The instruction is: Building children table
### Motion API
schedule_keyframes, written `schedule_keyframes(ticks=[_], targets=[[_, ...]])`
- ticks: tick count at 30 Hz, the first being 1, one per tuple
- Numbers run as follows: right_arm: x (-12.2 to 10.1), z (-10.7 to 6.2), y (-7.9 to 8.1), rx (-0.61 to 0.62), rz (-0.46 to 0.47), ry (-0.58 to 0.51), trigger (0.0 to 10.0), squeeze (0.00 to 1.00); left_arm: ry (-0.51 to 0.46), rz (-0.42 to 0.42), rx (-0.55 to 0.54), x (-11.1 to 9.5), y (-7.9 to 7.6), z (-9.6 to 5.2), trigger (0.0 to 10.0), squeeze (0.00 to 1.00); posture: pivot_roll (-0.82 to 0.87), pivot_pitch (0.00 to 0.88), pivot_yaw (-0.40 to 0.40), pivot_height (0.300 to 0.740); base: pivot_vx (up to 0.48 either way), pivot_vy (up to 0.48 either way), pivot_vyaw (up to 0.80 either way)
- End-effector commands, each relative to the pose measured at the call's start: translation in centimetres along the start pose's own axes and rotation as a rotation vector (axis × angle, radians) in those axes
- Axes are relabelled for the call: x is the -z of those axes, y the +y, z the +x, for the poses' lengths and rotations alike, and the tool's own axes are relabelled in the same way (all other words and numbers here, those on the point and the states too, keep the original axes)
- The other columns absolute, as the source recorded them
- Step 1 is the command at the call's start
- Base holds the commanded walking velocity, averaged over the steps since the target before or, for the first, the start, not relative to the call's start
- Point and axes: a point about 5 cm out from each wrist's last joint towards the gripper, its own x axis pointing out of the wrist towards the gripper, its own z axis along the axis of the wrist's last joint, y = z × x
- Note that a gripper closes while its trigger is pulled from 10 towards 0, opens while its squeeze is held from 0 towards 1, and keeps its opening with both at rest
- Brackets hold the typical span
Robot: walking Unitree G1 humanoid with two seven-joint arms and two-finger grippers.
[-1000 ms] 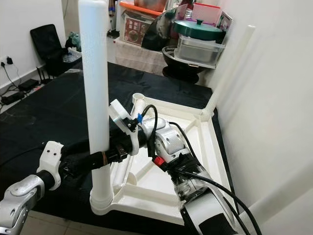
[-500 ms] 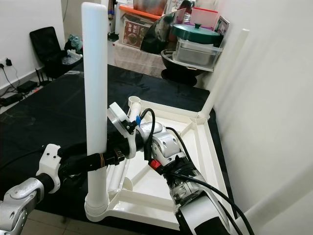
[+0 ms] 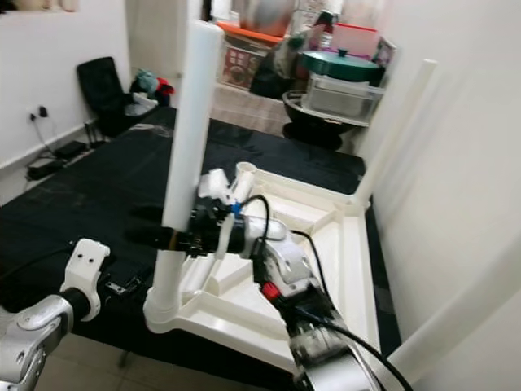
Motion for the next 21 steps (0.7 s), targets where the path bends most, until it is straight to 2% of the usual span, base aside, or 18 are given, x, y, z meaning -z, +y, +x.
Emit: schedule_keyframes(ticks=[1,2,5,7,11,12,14,15,16,19,21], targets=[[2.9,-2.8,-0.6,0.148,0.005,0.212,0.0,0.0,-0.003,-0.003,0.005,-0.1,-0.2,0.4,10.0,0.0,0.12,0.0,-0.149,0.74,0.0,0.0,0.0],[2.7,-3.5,-0.7,0.189,-0.036,0.234,0.0,0.0,-0.006,-0.002,0.003,-0.2,-0.1,0.5,10.0,0.0,0.11,0.0,-0.145,0.74,0.0,0.0,0.0],[2.5,-3.9,-0.7,0.227,-0.042,0.241,0.0,0.0,-0.008,-0.003,0.003,-0.3,-0.1,0.6,10.0,0.0,0.11,0.0,-0.143,0.74,0.0,0.0,0.0],[2.8,-4.6,-0.6,0.298,-0.022,0.265,0.0,0.0,-0.01,-0.003,0.003,-0.4,-0.1,0.8,10.0,0.0,0.1,0.0,-0.139,0.74,0.0,0.0,0.0],[5.0,-6.0,-0.5,0.5,0.151,0.366,0.0,0.0,-0.013,-0.007,0.003,-0.4,-0.2,0.8,10.0,0.0,0.1,0.0,-0.142,0.74,0.0,0.0,0.0],[5.0,-6.0,-0.5,0.5,0.151,0.366,0.0,0.0,-0.013,-0.007,0.003,-0.4,-0.2,0.8,10.0,0.0,0.1,0.0,-0.142,0.74,0.0,0.0,0.0],[6.8,-6.7,0.0,0.569,0.219,0.457,0.0,0.0,-0.015,-0.011,0.001,-0.4,-0.3,0.9,10.0,0.0,0.1,0.0,-0.144,0.74,0.0,0.0,0.0],[6.8,-6.7,0.0,0.569,0.219,0.457,0.0,0.0,-0.015,-0.011,0.001,-0.4,-0.3,0.9,10.0,0.0,0.1,0.0,-0.144,0.74,0.0,0.0,0.0],[7.7,-6.8,0.5,0.621,0.307,0.461,0.0,0.0,-0.016,-0.013,0.002,-0.3,-0.4,0.9,10.0,0.0,0.1,0.0,-0.148,0.74,0.0,0.0,0.0],[8.0,-6.9,0.3,0.685,0.348,0.438,0.0,0.0,-0.017,-0.015,0.001,-0.3,-0.5,1.0,10.0,0.0,0.09,0.0,-0.152,0.74,0.0,0.0,0.0],[8.4,-7.3,-0.1,0.803,0.384,0.406,0.0,0.0,-0.018,-0.019,-0.003,-0.2,-0.5,1.0,10.0,0.0,0.1,0.0,-0.161,0.74,0.0,0.0,0.0]])
